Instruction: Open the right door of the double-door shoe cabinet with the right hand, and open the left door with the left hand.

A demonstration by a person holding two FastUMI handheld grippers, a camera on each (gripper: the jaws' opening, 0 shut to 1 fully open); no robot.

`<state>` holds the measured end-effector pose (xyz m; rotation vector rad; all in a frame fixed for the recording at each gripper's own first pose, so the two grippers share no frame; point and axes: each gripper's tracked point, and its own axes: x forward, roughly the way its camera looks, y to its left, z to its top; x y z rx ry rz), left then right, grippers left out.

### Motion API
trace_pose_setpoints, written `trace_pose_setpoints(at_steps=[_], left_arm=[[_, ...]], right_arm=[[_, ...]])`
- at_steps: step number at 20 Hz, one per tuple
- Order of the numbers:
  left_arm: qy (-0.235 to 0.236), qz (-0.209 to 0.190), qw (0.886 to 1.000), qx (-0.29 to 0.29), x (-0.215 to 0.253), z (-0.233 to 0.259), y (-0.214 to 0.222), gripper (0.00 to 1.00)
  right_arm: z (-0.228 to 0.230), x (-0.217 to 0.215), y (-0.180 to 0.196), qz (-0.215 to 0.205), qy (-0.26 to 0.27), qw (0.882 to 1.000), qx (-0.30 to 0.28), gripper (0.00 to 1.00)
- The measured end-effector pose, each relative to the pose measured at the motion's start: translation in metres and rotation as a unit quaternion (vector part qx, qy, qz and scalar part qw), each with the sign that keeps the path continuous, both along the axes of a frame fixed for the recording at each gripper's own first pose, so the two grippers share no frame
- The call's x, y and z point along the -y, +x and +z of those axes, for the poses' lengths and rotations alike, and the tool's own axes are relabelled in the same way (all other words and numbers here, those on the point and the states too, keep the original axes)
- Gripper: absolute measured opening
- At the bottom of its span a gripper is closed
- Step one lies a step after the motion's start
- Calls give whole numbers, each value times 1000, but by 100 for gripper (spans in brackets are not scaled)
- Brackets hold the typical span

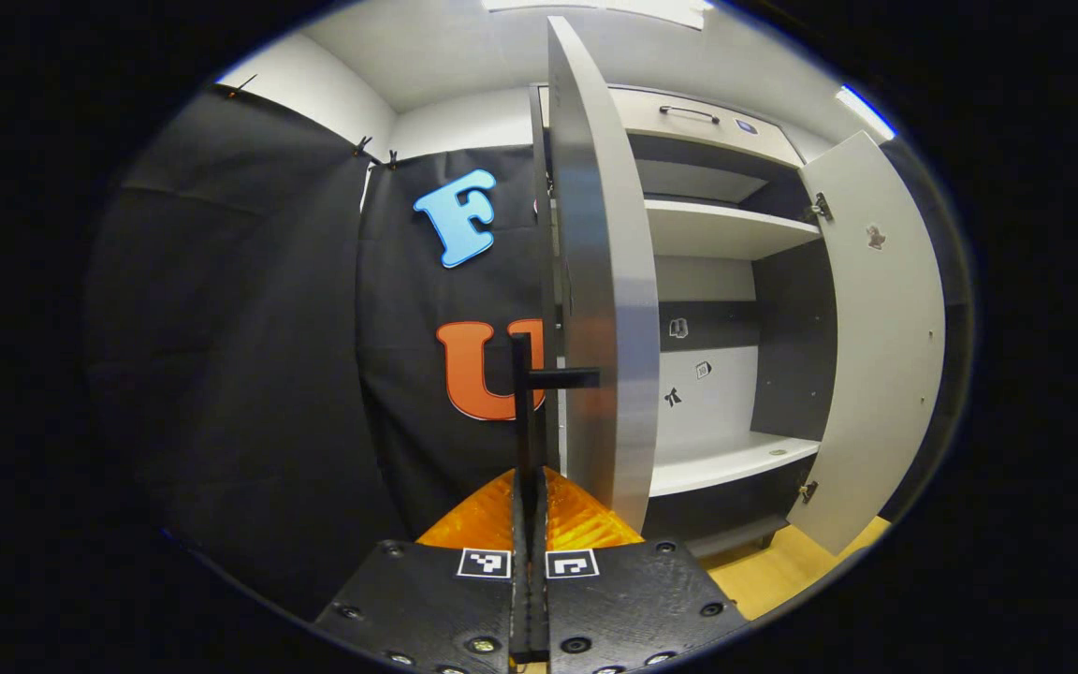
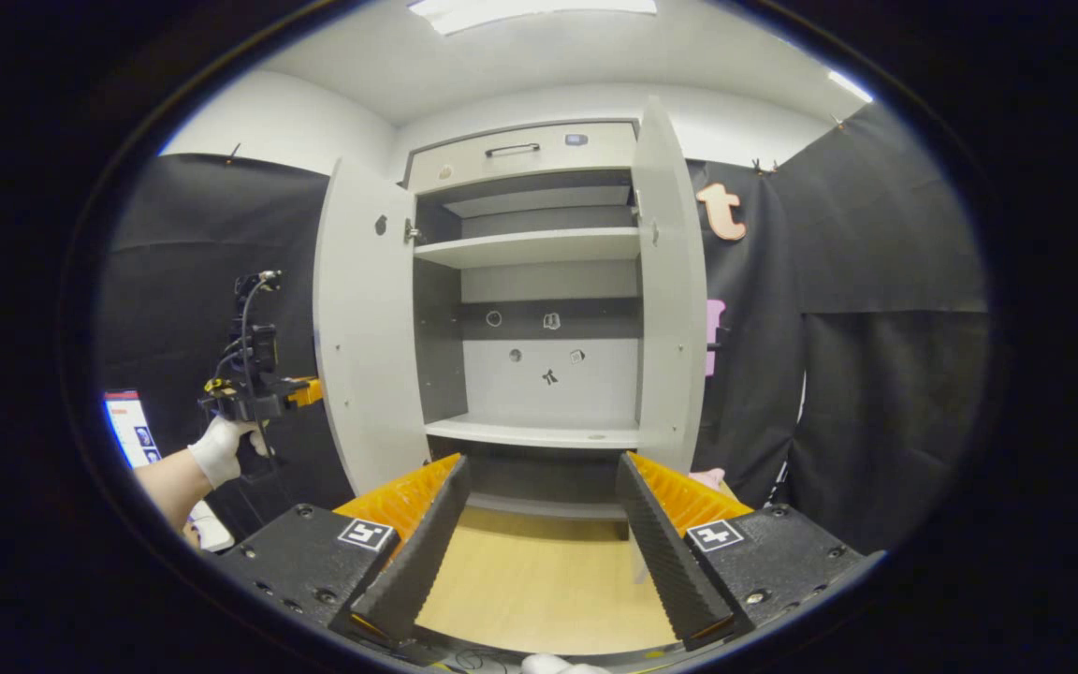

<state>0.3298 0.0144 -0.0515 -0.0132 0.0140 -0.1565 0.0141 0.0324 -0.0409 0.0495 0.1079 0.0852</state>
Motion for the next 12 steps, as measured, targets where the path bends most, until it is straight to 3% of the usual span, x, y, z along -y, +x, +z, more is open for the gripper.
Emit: trace_pose_setpoints(at_steps=[5,12], left_arm=[[0,-24,1000,-2,-7,-1,3,0],[24,-4,1000,-14,-15,-8,-15,2]], right_arm=[[-2,-4,-2,-1,-3,1000,-1,99],[4,-6,-17,-10,-5,1000,6,99]])
